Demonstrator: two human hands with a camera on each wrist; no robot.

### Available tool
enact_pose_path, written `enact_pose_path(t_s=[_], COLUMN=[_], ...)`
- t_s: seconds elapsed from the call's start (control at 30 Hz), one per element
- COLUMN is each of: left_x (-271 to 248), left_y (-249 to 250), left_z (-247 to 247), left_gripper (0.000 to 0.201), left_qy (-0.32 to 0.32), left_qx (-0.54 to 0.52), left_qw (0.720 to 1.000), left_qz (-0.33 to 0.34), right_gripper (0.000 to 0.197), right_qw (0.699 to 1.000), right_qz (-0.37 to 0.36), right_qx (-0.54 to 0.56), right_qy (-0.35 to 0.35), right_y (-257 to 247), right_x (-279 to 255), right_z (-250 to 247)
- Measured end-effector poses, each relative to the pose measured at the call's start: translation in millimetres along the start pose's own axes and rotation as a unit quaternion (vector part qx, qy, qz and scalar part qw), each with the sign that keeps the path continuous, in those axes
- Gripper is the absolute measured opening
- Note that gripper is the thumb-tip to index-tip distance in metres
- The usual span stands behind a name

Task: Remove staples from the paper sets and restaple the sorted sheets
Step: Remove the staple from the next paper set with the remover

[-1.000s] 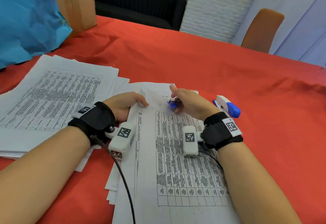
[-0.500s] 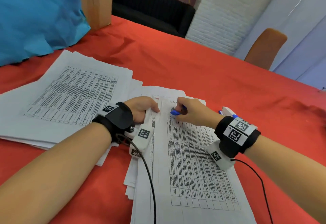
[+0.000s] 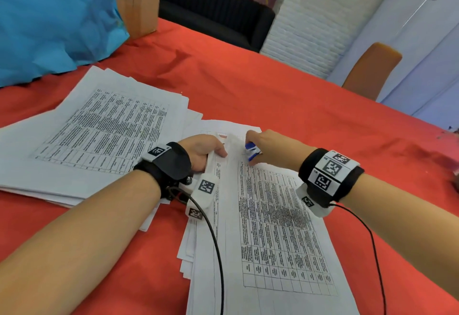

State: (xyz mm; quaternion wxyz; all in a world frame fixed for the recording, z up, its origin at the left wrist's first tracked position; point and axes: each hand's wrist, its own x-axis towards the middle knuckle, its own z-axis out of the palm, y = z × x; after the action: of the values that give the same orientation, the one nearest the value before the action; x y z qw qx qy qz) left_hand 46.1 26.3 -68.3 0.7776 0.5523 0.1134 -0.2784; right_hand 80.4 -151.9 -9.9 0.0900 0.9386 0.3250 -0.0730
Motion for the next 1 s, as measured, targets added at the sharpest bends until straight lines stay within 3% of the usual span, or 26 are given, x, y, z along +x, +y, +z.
enact_pose_path(t_s=[0.43, 0.7, 0.83, 0.9, 1.0], left_x=[1.7, -1.2, -2.0, -0.8, 5.9], left_y=[0.7, 1.7, -2.6, -7.7, -12.9], left_z=[-1.3, -2.7, 8.2, 15.2, 17.7], left_gripper=[0.036, 0.029, 0.031, 0.035, 0.051], left_qy=[0.013, 0.017, 0.036, 0.090, 0.145], left_qx=[-0.015, 0.000, 0.040, 0.108, 0.130], left_qw=[1.000, 1.000, 0.997, 0.985, 0.975], left_qz=[-0.006, -0.003, 0.053, 0.102, 0.111], right_gripper=[0.040, 0.035, 0.027, 0.026, 0.024], right_qw=[0.999, 0.999, 0.997, 0.997, 0.985], right_qz=[-0.018, -0.035, -0.034, -0.032, 0.011], right_qx=[0.028, -0.022, -0.047, -0.024, 0.135], right_qy=[0.036, 0.022, 0.053, 0.072, 0.107], right_y=[-5.5, -13.3, -16.2, -18.4, -13.4], right_x=[7.3, 7.3, -1.0, -6.8, -14.3], right_z=[6.9, 4.3, 4.4, 10.8, 22.6])
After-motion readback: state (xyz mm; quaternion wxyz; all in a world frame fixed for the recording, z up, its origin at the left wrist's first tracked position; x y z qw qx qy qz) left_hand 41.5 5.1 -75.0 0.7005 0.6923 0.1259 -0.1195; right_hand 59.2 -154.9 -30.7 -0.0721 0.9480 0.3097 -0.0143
